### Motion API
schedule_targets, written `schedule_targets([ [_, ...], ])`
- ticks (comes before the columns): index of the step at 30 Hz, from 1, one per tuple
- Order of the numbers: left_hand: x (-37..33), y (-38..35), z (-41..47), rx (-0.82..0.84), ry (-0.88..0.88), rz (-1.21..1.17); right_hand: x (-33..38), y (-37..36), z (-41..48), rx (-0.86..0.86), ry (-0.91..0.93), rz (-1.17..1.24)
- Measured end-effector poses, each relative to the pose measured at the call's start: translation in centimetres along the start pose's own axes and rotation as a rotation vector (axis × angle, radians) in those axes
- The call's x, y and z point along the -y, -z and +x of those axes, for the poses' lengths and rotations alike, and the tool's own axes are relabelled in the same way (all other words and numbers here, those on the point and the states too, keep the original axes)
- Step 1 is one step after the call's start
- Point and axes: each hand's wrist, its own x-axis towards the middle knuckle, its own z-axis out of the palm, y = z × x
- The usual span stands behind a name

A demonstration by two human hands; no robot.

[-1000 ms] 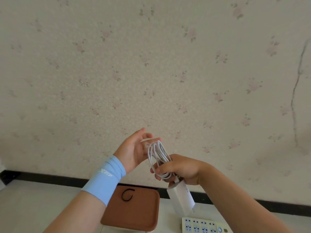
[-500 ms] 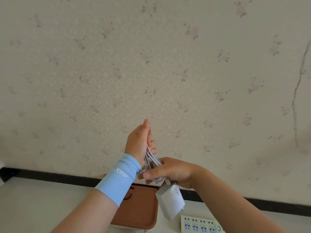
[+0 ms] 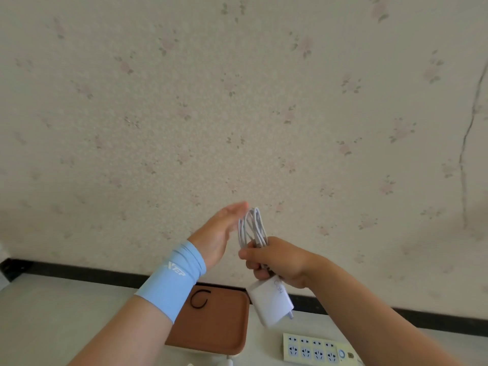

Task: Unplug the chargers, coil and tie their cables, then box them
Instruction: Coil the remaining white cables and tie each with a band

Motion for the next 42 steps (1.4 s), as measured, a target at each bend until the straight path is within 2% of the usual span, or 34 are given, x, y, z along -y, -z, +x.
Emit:
schedule_targets([
  [2, 0.8, -0.8, -0.3, 0.109, 0.065, 0.219, 0.3, 0.1, -0.1, -0.032, 0.017, -0.052],
  [3, 1.0, -1.4, -0.4, 0.124, 0.079, 0.238, 0.4, 0.0, -0.2, -0.029, 0.041, -0.081],
  [5, 1.3, -2.3, -0.4, 0.048, 0.083, 0.212, 0.4, -0.4, -0.2, -0.007, 0.097, -0.11],
  [9, 1.4, -1.8, 0.3, -0.089, 0.098, 0.242, 0.4, -0.6, -0.2, -0.054, 0.059, -0.049],
  [12, 1.2, -1.5, 0.6, -0.092, 0.073, 0.083, 0.4, -0.2, -0.2, 0.02, -0.017, 0.04],
  [14, 0.9, -1.1, 0.8, -0.087, 0.062, -0.122, 0.2, 0.2, -0.3, 0.097, -0.091, 0.053],
  [16, 0.5, -0.6, 0.6, -0.015, 0.101, -0.375, -0.1, 0.5, -0.2, 0.151, -0.128, 0.014],
  [18, 0.4, -0.3, 0.5, 0.01, 0.14, -0.487, -0.2, 0.7, -0.3, 0.17, -0.117, 0.022],
  [22, 0.0, 0.0, 0.5, -0.062, 0.118, -0.61, 0.2, 0.6, -0.1, 0.041, -0.025, 0.064],
  [24, -0.2, 0.3, 0.5, -0.038, 0.099, -0.673, 0.0, 0.7, 0.3, -0.03, 0.036, 0.058],
  [27, 0.5, -0.2, 0.5, 0.007, 0.08, -0.591, -0.4, 0.5, 0.6, -0.051, 0.098, 0.065],
  [30, 1.5, -0.8, 0.7, -0.022, 0.086, -0.507, -0.5, 0.3, 0.8, -0.066, 0.13, 0.04],
  [34, 1.1, 0.2, 1.1, -0.027, 0.12, -0.506, -0.8, 1.1, 1.1, -0.033, -0.002, 0.018],
  [37, 1.3, 0.8, 1.0, 0.034, 0.154, -0.409, -0.6, 1.8, 0.9, 0.04, 0.007, 0.104],
  [39, 1.6, 1.2, 0.7, 0.105, 0.201, -0.276, 0.1, 1.8, 0.7, -0.099, 0.089, 0.097],
  [42, 2.1, 1.5, 0.2, 0.231, 0.258, 0.02, 1.4, 1.8, 0.6, -0.385, 0.228, -0.068],
])
